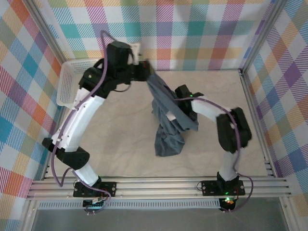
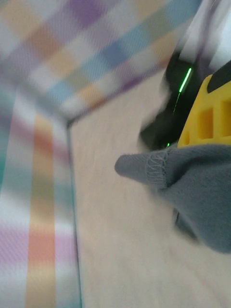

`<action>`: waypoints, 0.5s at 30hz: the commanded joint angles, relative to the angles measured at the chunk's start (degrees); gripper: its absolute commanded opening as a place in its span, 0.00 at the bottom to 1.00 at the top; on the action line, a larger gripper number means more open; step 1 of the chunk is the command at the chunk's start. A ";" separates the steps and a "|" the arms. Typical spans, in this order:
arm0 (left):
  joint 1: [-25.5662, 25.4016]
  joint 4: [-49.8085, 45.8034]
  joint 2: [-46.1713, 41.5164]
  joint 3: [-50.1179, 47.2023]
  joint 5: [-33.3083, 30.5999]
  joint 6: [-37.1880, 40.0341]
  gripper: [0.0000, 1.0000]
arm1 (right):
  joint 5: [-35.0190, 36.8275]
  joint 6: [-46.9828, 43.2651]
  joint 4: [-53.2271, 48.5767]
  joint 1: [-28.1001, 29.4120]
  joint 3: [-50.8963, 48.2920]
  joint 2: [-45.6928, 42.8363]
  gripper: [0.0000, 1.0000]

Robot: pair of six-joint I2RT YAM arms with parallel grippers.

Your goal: Fold the inside-out t-shirt

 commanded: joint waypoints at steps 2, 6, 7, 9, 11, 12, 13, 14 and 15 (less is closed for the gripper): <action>13.06 8.02 0.41 -20.30 0.80 -5.89 0.00 | -13.20 7.11 11.31 -0.81 -2.76 -18.75 0.00; 15.21 17.90 4.21 -38.53 6.54 -7.22 0.00 | -13.84 17.58 21.09 -6.59 -3.65 -28.36 0.00; 15.21 20.16 4.99 -41.97 7.67 -7.04 0.00 | -13.63 20.26 23.70 -7.82 -3.83 -29.46 0.00; 15.53 21.31 7.46 -47.52 5.91 -7.23 0.00 | -15.41 25.60 29.12 -10.39 -3.66 -30.67 0.00; 16.32 21.58 8.47 -50.39 7.80 -6.78 0.18 | -18.96 30.09 33.51 -11.81 -3.05 -30.00 0.00; 16.44 22.61 7.76 -51.98 9.38 -6.80 0.33 | -20.62 31.71 34.66 -12.17 -2.45 -29.15 0.00; 16.44 23.60 6.16 -52.87 10.98 -6.63 0.45 | -21.70 32.77 34.92 -12.32 -1.90 -28.39 0.00; 16.44 24.44 4.16 -53.51 13.31 -6.53 0.56 | -22.70 33.38 34.75 -12.38 -1.44 -27.40 0.00; 16.37 24.88 1.32 -53.60 15.73 -6.52 0.63 | -23.72 33.45 34.32 -12.36 -1.08 -26.37 0.00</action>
